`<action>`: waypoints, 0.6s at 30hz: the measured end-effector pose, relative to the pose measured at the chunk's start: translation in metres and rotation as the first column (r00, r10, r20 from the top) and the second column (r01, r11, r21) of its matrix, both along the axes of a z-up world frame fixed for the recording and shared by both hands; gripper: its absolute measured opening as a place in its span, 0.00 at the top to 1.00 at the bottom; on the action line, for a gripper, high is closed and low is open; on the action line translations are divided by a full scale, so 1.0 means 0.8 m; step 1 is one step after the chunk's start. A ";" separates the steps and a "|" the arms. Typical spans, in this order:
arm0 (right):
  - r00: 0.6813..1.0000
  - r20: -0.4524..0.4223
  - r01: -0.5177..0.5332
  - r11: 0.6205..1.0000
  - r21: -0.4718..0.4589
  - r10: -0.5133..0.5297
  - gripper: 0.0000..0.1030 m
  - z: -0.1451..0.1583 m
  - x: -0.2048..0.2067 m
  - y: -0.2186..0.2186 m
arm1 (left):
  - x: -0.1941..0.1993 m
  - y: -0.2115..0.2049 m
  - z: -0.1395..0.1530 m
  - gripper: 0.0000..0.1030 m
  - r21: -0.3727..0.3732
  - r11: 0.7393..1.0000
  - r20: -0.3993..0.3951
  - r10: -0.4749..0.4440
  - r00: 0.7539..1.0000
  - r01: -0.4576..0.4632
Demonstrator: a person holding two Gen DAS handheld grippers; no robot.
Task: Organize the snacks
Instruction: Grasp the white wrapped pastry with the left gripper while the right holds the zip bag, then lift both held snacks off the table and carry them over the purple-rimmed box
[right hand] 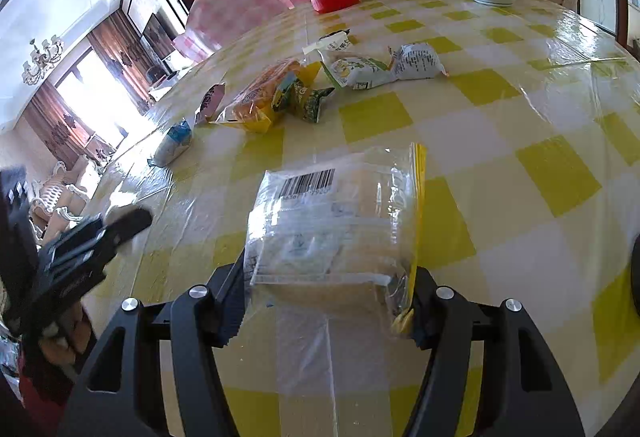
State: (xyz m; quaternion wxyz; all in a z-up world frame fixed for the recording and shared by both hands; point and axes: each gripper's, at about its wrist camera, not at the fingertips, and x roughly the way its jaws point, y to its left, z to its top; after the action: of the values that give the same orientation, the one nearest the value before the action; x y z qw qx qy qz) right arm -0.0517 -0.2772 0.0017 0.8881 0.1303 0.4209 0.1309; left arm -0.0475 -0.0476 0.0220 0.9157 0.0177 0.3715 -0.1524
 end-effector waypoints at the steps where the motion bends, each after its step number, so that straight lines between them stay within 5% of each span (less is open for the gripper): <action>1: 1.000 0.000 0.003 1.000 0.001 -0.003 0.40 0.000 0.000 0.000 | -0.008 0.003 -0.001 0.65 -0.015 1.000 -0.010 0.005 1.000 -0.005; 18: 0.998 0.012 0.059 0.998 0.014 -0.059 0.41 0.003 -0.008 -0.006 | -0.105 0.062 0.005 0.65 0.002 0.996 -0.010 0.086 0.996 -0.086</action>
State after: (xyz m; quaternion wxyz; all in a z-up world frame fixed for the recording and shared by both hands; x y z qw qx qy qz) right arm -0.0580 -0.2819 0.0039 0.8933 0.1477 0.4105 0.1084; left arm -0.1315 0.0022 0.0262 0.9194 0.0015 0.3768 -0.1124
